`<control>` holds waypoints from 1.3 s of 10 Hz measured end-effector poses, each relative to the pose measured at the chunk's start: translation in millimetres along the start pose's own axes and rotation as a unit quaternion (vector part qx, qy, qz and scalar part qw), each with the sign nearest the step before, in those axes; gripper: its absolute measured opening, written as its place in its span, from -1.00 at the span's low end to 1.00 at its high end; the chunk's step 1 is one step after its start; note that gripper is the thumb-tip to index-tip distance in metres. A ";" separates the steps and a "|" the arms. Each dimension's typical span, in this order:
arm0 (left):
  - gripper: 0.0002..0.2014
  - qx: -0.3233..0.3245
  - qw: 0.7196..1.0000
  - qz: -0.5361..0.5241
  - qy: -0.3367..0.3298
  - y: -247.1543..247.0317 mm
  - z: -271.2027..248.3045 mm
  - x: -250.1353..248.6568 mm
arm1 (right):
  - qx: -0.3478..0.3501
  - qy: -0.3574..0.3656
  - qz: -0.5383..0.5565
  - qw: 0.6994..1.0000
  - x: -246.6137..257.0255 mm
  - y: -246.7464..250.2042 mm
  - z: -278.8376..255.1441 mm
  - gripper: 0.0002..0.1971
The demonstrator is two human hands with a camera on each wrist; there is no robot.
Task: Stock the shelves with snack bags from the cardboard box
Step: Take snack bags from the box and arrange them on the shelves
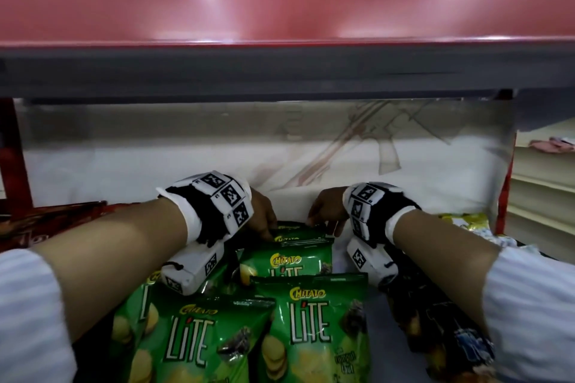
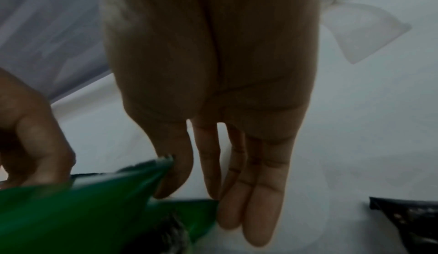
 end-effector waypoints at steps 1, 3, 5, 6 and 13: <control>-0.58 -0.024 0.994 -0.109 -0.007 -4.9 -1.6 -1.1 | -0.005 0.004 -0.019 1.000 -5.8 0.4 0.5 -0.70; -0.65 -0.078 0.964 -0.252 -0.034 4.5 1.7 -4.0 | -0.057 0.004 0.022 0.998 -13.3 28.7 -1.5 -0.77; -0.57 -0.138 0.963 -0.230 -0.023 10.7 17.3 -21.3 | -0.076 0.011 0.052 0.996 -32.8 33.9 -6.0 -0.77; -0.62 -0.116 0.963 -0.244 -0.020 7.7 22.0 -32.0 | -0.114 0.003 0.111 0.987 -35.4 40.3 -18.5 -0.75; -0.63 0.052 0.980 -0.126 -0.145 -9.2 -67.4 -49.5 | 0.023 0.063 -0.118 0.991 16.9 17.4 -71.9 -0.58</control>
Point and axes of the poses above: each hand's wrist, its own z-axis towards the middle knuckle, its own y-axis out of the back of the hand, x = y × z, the point moved 3 cm from there along z, towards the middle knuckle, and after that the axes turned 3 degrees about y, right-handed, at the moved point
